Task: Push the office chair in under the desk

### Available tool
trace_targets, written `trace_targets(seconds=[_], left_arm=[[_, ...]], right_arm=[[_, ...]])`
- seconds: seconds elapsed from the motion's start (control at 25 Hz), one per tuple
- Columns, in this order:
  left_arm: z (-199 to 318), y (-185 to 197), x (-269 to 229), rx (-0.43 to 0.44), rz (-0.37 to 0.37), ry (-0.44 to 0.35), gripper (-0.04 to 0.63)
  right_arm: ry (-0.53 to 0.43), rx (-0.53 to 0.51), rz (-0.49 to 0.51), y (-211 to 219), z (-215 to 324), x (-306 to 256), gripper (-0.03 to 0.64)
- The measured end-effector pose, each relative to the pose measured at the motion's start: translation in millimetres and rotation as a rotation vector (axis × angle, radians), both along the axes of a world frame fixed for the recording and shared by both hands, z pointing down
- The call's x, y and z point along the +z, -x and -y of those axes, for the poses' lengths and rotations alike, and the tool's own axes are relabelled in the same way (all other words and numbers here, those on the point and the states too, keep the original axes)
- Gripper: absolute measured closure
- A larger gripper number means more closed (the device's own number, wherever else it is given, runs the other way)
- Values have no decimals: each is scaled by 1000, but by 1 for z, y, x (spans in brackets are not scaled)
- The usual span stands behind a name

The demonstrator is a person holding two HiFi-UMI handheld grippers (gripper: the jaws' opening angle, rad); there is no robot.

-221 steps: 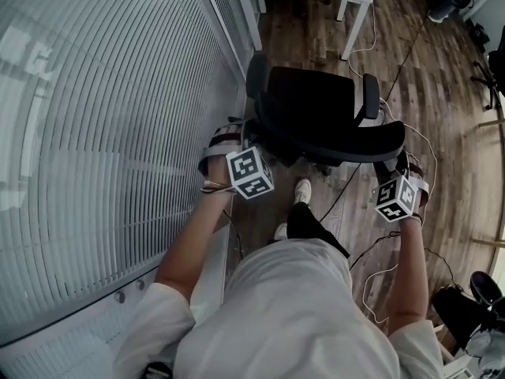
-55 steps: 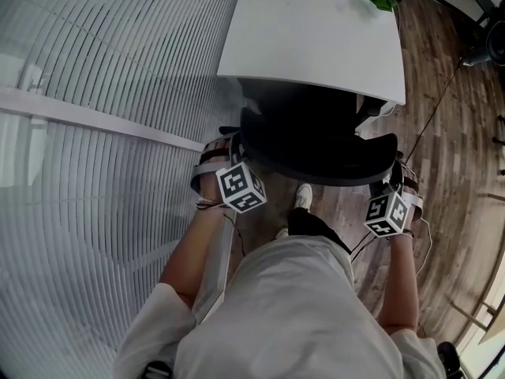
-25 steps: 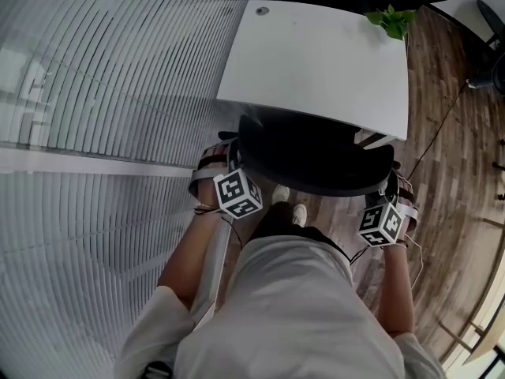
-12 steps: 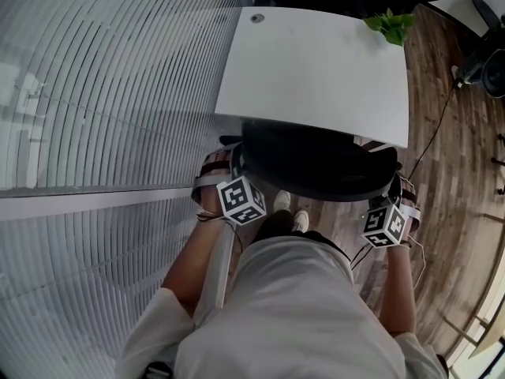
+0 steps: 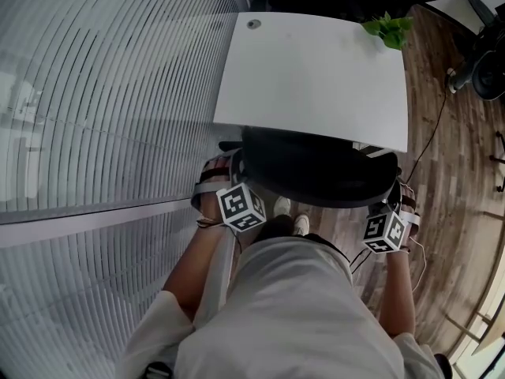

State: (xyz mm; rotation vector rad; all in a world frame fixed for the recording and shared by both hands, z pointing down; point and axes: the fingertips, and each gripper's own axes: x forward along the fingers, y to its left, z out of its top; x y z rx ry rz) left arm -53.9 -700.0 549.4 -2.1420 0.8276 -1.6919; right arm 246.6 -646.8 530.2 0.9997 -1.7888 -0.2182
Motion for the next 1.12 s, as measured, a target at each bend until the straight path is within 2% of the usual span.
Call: trace_targets(seconds=[1.12], left_arm=[[21, -1, 3, 8, -1, -22, 403]], right_arm=[[-34, 37, -36, 0, 17, 3, 403]])
